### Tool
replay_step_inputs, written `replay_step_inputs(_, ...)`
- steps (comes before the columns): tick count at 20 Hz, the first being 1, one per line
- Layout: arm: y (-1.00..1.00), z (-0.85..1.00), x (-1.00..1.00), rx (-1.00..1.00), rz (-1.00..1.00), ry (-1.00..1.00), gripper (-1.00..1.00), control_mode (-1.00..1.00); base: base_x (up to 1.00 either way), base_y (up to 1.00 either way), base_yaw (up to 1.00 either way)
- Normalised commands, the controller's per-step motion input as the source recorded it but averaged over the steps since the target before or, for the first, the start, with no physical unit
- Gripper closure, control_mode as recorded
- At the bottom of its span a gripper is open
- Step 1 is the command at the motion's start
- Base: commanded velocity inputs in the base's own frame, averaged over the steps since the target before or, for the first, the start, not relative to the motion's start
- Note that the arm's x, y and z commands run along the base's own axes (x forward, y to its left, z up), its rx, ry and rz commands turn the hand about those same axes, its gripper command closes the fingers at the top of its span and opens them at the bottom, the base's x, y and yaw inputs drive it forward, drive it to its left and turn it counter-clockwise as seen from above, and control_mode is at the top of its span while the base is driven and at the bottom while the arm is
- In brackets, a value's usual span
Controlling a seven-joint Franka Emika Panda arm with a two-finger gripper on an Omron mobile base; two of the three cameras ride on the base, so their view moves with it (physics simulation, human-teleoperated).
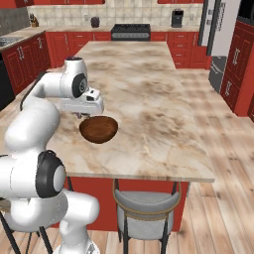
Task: Retrieve the kiwi and peach from the fridge and place them into the bowl on the dining table.
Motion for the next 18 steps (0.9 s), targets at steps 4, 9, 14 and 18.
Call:
replay_step_inputs(4, 0.07, -0.6, 0.25, 0.0, 0.0, 0.21, 1.0, -1.0, 0.0, 0.0, 0.0)
replay_step_inputs(9, 0.0, -0.53, 0.33, 0.0, 0.0, 0.14, 1.0, -1.0, 0.0, 0.0, 0.0)
replay_step_inputs(14, 0.01, -0.46, 0.48, 0.0, 0.0, 0.02, 1.0, -1.0, 0.0, 0.0, 0.0)
replay_step_inputs(18, 0.04, -0.37, 0.71, 0.0, 0.0, -0.01, 1.0, -1.0, 0.0, 0.0, 0.0)
